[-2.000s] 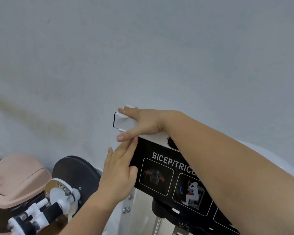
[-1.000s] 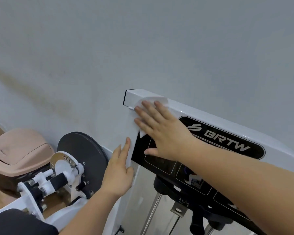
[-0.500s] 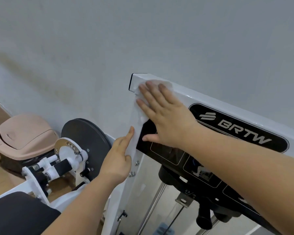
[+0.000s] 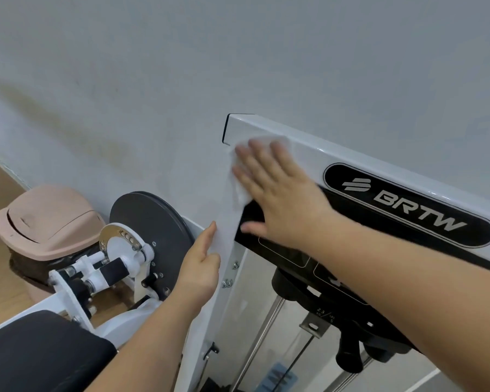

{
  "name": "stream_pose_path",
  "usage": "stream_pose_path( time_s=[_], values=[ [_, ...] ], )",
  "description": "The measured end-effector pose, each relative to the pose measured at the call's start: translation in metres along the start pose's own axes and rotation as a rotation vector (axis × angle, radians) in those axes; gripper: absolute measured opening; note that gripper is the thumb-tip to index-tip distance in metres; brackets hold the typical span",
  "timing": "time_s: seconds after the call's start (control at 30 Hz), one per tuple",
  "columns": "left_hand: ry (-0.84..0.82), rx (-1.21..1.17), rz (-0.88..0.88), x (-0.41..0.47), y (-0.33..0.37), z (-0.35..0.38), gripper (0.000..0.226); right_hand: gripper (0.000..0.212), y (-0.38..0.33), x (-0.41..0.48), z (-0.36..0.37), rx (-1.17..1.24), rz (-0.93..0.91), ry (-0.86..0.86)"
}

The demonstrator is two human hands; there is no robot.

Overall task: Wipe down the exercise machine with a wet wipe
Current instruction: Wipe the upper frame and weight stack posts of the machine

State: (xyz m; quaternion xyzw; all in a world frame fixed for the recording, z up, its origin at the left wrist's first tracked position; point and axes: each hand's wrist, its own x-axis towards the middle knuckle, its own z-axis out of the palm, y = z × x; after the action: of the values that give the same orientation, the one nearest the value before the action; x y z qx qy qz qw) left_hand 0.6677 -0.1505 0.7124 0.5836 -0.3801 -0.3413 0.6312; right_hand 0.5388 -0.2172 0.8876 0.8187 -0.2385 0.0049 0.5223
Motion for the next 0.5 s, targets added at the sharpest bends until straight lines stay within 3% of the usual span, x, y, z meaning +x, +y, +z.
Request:
stream_pose_path(
  time_s=[0.07, 0.13, 0.33, 0.4, 0.5],
  values=[
    [-0.007, 0.032, 0.007, -0.001, -0.001, 0.0, 0.077, 0.104, 0.006, 0.006, -0.006, 0.016, 0.107, 0.017],
    [-0.01, 0.077, 0.03, -0.001, 0.0, 0.0, 0.077, 0.105, -0.011, -0.002, 0.001, 0.056, 0.084, -0.027],
    [-0.048, 0.556, 0.173, -0.004, 0.002, -0.002, 0.078, 0.102, -0.054, -0.076, 0.04, -0.011, -0.351, -0.191],
    [-0.024, 0.637, 0.193, -0.006, 0.006, 0.002, 0.08, 0.098, -0.03, -0.081, 0.034, 0.01, -0.301, -0.134],
    [0.047, 0.729, 0.371, -0.01, 0.014, 0.015, 0.087, 0.097, 0.018, -0.076, 0.013, 0.036, -0.033, 0.03]
  ],
)
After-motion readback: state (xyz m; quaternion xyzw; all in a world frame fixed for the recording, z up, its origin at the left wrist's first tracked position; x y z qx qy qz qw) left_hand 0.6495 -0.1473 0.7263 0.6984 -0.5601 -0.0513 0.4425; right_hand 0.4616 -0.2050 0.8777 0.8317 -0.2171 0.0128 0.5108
